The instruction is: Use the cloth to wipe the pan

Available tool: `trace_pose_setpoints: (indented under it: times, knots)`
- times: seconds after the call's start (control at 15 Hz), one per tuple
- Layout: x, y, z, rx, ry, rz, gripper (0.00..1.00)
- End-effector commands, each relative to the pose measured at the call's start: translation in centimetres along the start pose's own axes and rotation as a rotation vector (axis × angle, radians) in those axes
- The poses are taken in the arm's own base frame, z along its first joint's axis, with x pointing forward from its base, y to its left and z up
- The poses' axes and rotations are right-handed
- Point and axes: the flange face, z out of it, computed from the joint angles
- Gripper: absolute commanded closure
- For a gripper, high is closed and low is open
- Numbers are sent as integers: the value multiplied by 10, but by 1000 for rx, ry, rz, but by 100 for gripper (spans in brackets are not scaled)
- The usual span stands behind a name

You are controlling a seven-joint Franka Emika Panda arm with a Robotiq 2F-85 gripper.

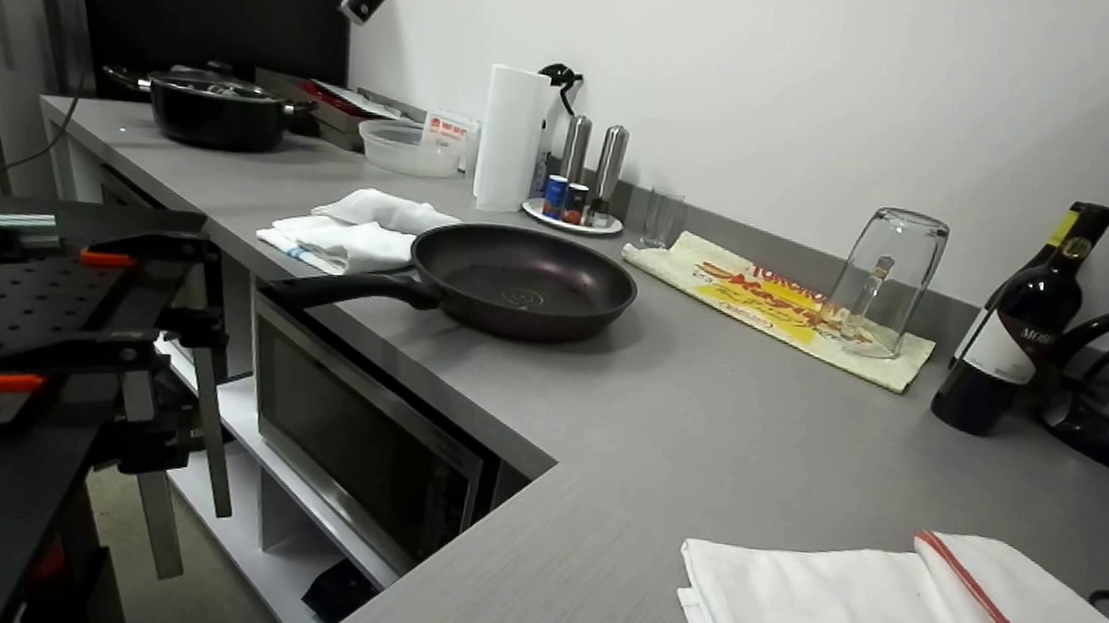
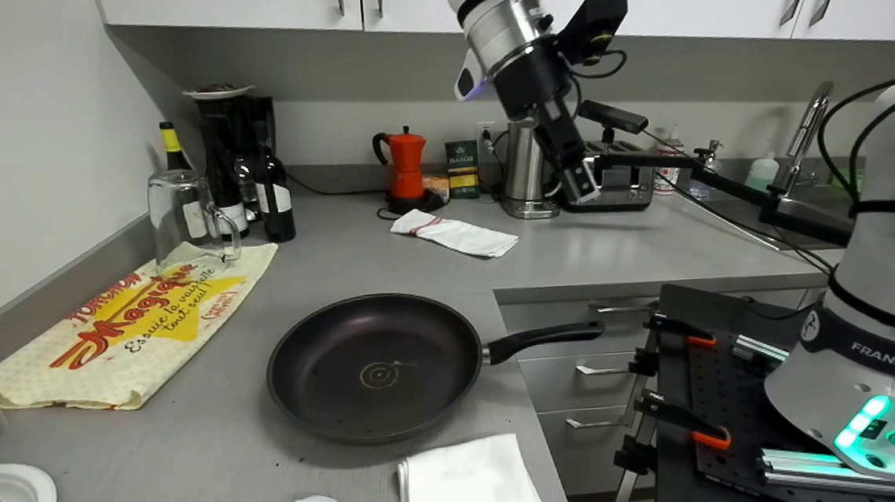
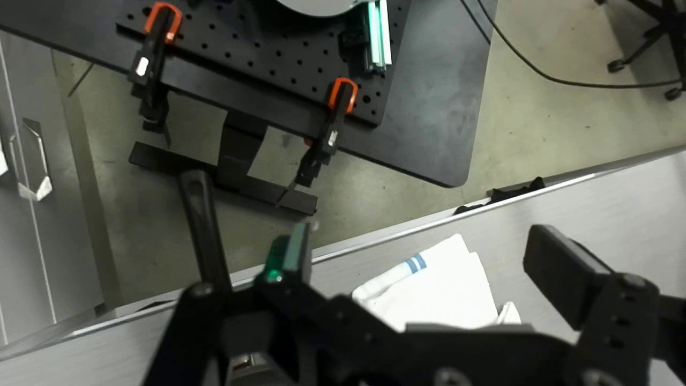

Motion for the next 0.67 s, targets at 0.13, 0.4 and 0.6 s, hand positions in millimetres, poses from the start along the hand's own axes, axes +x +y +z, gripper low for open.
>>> trace_pose_setpoints:
  times: [0.13,0.4,0.6]
  knots:
    - [90,-22,29,68,2,37,0]
    - [145,-37,50,88,74,71,0]
    - [168,-56,62,31,135,54,0]
